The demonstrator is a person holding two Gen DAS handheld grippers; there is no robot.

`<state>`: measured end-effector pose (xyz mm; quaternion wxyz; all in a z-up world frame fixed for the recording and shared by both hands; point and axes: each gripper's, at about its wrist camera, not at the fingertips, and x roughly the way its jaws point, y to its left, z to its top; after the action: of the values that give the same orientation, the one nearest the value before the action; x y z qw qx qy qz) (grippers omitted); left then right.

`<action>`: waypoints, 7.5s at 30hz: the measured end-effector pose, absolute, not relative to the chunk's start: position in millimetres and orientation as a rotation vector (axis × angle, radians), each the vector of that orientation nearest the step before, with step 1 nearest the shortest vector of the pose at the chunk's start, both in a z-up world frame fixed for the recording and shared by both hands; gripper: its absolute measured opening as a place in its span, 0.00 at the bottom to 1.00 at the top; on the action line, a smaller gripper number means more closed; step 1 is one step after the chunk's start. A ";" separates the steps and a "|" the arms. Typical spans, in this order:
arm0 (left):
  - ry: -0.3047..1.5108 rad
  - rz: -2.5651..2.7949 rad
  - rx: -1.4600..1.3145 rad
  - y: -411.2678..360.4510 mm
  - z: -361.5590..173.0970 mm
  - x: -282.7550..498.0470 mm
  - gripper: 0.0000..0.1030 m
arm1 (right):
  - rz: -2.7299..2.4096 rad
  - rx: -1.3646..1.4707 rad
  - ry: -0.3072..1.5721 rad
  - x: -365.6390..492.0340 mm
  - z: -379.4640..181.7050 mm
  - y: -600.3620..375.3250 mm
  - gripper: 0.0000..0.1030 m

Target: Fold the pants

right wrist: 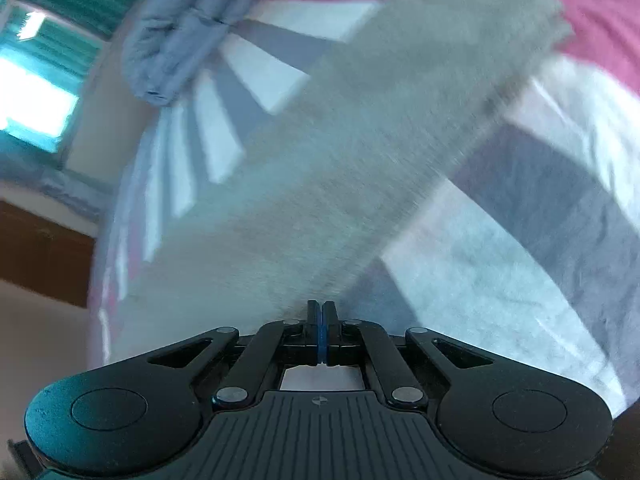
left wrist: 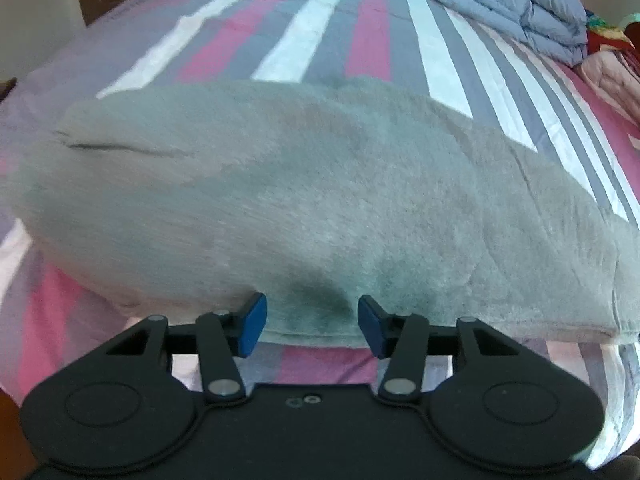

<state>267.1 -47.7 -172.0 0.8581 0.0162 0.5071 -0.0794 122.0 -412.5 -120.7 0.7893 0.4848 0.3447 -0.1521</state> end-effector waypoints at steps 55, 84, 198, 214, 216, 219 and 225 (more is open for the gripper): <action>0.948 -0.373 0.291 -200.7 -169.8 256.1 0.46 | -0.338 0.533 0.812 181.3 -128.0 -452.5 0.00; 1.027 -0.322 0.302 -205.3 -198.2 259.7 0.62 | -0.630 1.184 0.570 17.5 -129.5 -575.5 0.82; 1.055 -0.178 0.179 -108.9 -189.6 269.9 0.73 | -0.676 1.104 0.623 34.9 -134.0 -537.6 0.49; 1.051 -0.164 0.220 -111.8 -192.2 270.1 0.77 | -0.646 1.167 0.444 39.3 -124.7 -557.1 0.10; 1.050 -0.161 0.227 -112.8 -191.9 269.3 0.77 | -0.687 1.093 0.551 45.3 -137.1 -553.5 0.10; 1.052 -0.166 0.215 -109.3 -188.4 268.5 0.76 | -0.704 1.149 0.563 40.8 -154.8 -555.6 0.10; 1.056 -0.173 0.171 -104.1 -182.1 270.2 0.72 | -0.652 1.332 0.473 37.2 -160.0 -564.3 0.48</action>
<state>270.2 -104.1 -182.1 0.8567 0.0814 0.5026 -0.0823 37.2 -564.3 -160.0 0.7121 0.6007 0.2135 -0.2943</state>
